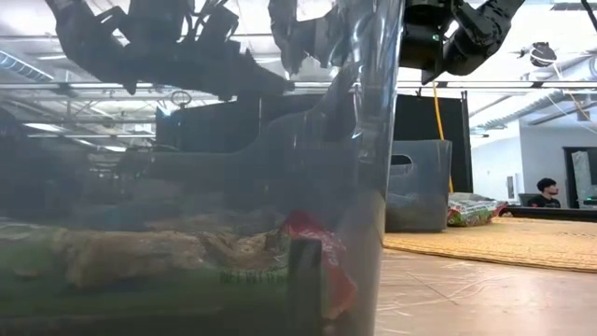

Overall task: Pick and place Granola Bars by type
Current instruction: Put the bottom red granola bar into the bottom right black bin

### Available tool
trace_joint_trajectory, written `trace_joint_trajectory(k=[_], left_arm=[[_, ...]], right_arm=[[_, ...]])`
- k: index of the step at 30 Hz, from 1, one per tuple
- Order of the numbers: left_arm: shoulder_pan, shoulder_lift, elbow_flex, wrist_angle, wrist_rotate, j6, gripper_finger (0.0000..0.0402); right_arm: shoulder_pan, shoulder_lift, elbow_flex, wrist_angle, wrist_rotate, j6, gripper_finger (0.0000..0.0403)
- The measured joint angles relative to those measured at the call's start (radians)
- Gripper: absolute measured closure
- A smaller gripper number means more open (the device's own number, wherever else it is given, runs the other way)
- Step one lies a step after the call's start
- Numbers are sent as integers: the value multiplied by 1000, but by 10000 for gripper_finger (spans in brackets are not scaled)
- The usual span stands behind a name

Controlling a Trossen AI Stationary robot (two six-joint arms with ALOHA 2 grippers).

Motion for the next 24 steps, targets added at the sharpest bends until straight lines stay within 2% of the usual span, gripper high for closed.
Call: trace_joint_trajectory(k=[9,24], left_arm=[[-15,0,8,56,119,-19,118],[-20,2,37,101,126,-36,128]], right_arm=[[-2,0,0,1,7,-15,399],[-2,0,0,30,4,-4,399]])
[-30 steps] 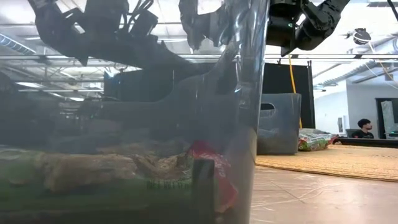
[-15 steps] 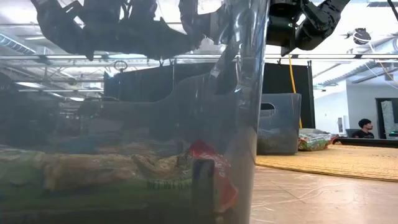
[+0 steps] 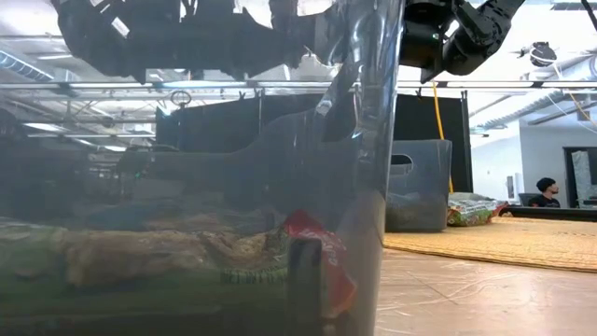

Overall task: Pick and place Granola Bars by type
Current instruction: Put the bottom red granola bar into the bottom right black bin

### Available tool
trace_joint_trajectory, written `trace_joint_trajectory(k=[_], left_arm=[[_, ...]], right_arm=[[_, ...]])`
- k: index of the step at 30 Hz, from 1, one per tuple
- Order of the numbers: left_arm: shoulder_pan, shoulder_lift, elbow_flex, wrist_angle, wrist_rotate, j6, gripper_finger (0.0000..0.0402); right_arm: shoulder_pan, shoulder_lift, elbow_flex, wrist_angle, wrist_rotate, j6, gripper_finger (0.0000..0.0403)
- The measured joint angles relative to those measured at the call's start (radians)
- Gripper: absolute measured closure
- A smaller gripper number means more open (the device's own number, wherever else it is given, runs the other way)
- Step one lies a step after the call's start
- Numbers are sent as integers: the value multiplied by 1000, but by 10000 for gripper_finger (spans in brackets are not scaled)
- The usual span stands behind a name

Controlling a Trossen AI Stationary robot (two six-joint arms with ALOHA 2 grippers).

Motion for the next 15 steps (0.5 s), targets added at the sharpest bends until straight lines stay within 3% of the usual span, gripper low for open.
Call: trace_joint_trajectory(k=[15], left_arm=[[10,86,68,-1,-21,31,128]], right_arm=[[0,0,0,-14,-1,15,399]])
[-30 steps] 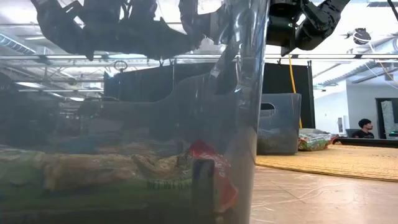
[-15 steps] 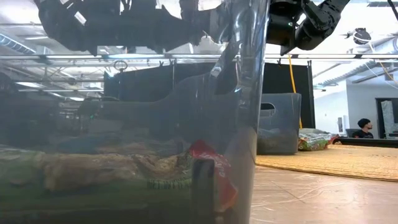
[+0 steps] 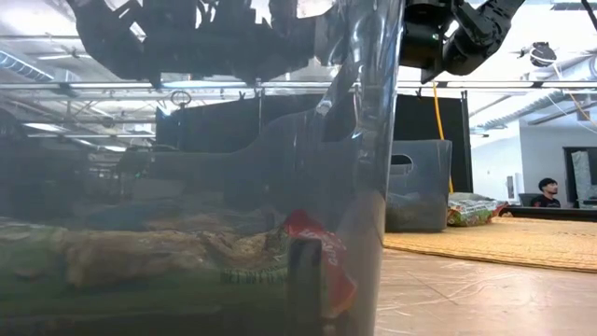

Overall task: Pick and place Granola Bars by type
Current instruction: Put the bottom red granola bar into the bottom right black bin

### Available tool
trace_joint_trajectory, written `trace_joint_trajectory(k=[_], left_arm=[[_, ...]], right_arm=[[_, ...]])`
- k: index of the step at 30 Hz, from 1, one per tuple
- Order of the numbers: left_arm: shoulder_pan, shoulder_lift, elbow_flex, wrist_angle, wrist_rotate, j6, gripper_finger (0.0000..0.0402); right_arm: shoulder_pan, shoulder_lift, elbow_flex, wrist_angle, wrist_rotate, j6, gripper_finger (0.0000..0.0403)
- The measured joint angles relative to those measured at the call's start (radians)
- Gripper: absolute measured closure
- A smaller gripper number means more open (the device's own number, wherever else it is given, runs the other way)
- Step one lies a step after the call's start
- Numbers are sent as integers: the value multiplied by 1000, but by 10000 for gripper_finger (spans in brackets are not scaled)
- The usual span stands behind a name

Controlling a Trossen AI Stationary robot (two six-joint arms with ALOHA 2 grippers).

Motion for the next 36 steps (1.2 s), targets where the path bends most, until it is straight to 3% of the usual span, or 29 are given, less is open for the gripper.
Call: trace_joint_trajectory(k=[13,16,26,36], left_arm=[[-4,-6,0,-2,-6,67,138],[-11,-6,0,-2,-6,107,174],[-11,-6,0,-6,-5,146,349],[-11,-6,-1,-6,-7,156,359]], right_arm=[[0,0,0,-10,0,0,399],[0,0,0,-11,0,0,399],[0,0,0,-15,4,0,399],[0,0,0,-16,4,19,396]])
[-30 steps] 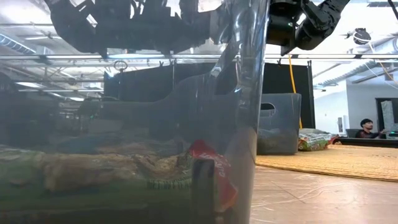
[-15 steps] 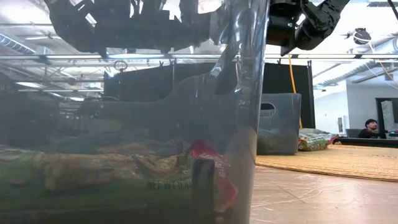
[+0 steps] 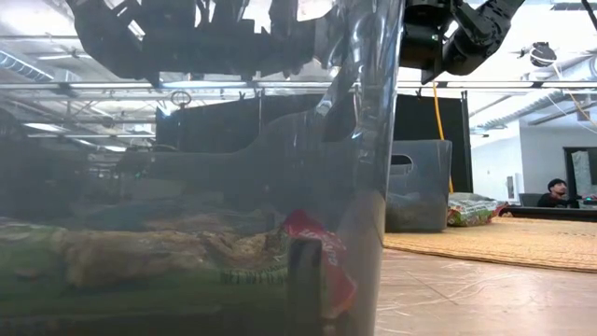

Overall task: Pick and place Granola Bars by type
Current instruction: Put the bottom red granola bar into the bottom right black bin

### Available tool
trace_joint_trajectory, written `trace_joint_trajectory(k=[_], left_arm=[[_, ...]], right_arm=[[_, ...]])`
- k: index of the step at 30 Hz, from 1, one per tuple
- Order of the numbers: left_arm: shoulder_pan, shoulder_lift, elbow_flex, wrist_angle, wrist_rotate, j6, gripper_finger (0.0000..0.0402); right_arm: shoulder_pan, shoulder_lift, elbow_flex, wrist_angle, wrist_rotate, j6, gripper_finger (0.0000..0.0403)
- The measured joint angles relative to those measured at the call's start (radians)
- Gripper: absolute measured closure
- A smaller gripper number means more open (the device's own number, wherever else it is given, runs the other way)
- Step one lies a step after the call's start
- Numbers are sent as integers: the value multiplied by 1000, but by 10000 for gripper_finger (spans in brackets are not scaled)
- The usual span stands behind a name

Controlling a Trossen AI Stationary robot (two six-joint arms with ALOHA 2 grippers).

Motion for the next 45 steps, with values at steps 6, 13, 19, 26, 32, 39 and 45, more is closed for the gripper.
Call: trace_joint_trajectory(k=[6,13,19,26,32,39,45], left_arm=[[1,0,-1,0,17,3,373],[2,-2,-1,1,5,7,371],[5,-2,-2,-1,-6,9,377],[3,-2,-2,-2,10,20,379],[-1,-6,-3,5,32,36,379],[0,-9,-3,3,48,34,381],[-24,-11,-3,-66,41,50,381]], right_arm=[[-3,0,0,-2,-3,28,356],[-2,0,0,-16,-7,22,257],[-1,-14,0,-69,53,22,177],[-2,-130,-1,-284,81,7,143],[-6,-287,-3,-579,255,8,151],[-5,-410,-3,-804,352,44,151],[-4,-476,-38,-944,480,76,156]])
